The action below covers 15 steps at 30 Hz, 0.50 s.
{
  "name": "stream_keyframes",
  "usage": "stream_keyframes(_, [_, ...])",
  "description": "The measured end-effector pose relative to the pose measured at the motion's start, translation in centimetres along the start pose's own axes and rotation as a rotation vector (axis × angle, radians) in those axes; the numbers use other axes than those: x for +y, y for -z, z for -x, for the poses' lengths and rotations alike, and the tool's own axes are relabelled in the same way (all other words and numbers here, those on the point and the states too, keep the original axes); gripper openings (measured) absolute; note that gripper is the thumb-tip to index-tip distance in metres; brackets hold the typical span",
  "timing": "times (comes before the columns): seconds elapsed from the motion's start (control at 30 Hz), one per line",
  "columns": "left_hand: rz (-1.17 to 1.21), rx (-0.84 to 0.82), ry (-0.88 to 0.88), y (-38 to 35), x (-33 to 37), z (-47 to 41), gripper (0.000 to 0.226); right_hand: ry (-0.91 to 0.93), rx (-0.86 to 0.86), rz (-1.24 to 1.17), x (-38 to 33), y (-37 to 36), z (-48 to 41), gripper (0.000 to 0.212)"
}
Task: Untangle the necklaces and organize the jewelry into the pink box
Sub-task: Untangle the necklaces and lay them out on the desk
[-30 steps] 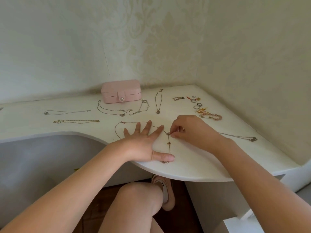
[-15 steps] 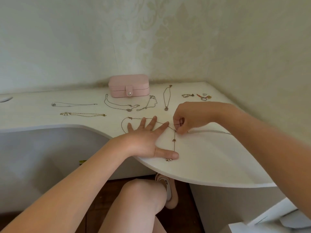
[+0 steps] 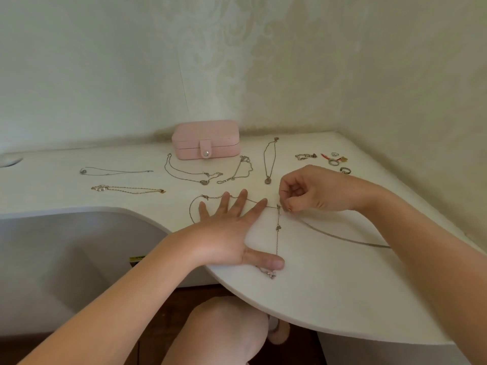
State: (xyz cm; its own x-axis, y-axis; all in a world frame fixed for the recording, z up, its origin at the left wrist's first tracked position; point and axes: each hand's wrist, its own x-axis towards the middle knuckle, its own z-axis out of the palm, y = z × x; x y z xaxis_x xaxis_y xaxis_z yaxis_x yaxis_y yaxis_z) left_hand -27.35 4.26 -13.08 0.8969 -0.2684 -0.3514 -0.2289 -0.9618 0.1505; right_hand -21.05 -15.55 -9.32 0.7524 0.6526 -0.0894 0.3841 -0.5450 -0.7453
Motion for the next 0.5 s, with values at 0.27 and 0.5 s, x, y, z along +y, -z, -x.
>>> stream_keyframes(0.27, [0.419,0.464,-0.106,0.6,1.0,-1.7,0.074,0.071,-0.041,-0.240,0.8,0.7,0.1,0.017])
stream_keyframes(0.5, [0.974,0.426,-0.224,0.8,1.7,-3.2,0.009,0.110,-0.037,-0.437,1.2,0.5,-0.3,0.019])
